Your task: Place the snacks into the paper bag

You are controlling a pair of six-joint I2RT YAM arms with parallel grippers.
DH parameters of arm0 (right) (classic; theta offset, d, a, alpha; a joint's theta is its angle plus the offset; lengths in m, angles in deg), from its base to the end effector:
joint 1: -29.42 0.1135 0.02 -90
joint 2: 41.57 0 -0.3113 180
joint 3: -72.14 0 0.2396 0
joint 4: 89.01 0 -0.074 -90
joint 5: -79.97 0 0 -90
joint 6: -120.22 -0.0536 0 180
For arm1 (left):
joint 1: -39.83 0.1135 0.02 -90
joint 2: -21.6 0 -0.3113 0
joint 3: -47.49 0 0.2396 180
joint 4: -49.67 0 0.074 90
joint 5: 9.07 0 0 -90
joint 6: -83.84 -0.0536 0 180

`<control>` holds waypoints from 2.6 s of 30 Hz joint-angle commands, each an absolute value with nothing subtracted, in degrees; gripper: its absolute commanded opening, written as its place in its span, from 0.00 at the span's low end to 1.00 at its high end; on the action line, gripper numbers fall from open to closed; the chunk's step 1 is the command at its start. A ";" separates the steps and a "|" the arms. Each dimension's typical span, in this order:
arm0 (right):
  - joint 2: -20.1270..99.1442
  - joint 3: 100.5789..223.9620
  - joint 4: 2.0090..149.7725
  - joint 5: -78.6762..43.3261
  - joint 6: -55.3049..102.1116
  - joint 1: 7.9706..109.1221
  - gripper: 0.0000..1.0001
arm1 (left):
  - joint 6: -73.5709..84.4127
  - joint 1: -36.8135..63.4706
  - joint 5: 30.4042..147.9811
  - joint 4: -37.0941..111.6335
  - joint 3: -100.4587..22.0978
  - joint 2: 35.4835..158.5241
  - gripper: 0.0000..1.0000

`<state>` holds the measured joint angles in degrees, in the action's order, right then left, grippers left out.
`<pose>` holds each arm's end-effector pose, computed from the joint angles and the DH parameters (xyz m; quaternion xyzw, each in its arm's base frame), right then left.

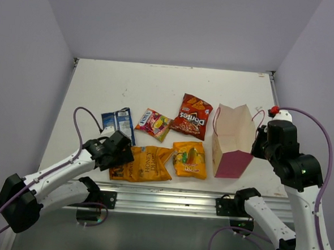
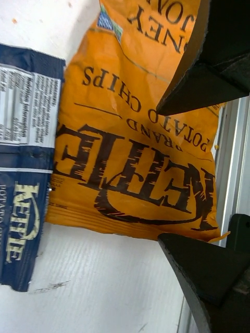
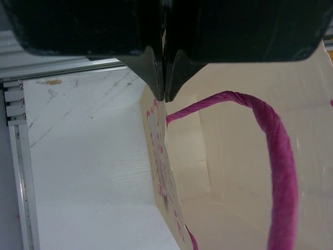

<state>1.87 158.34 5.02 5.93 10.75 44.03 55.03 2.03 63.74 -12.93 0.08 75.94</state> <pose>0.0631 0.0012 0.4043 0.0936 0.9057 -0.0066 0.4133 0.1047 -0.0611 0.2202 -0.2232 0.9475 -0.0381 0.2259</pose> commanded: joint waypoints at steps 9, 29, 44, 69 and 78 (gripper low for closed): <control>0.88 160.11 6.53 6.40 11.94 44.01 0.00 | 59.41 -5.61 58.00 -13.79 -2.69 87.43 0.64; 2.20 160.99 6.97 6.22 12.29 44.01 0.00 | 37.80 -16.50 48.15 -14.50 -58.04 94.01 0.00; 2.20 161.87 6.26 7.02 12.29 44.01 0.00 | 7.52 -37.41 31.29 9.39 -100.60 117.57 0.00; 2.02 161.17 6.96 5.79 12.64 44.10 0.00 | -7.21 -44.20 26.00 28.76 -91.37 121.17 0.00; 1.23 160.90 6.70 5.44 12.73 44.01 0.00 | -8.62 -44.11 21.09 26.90 -88.04 123.02 0.00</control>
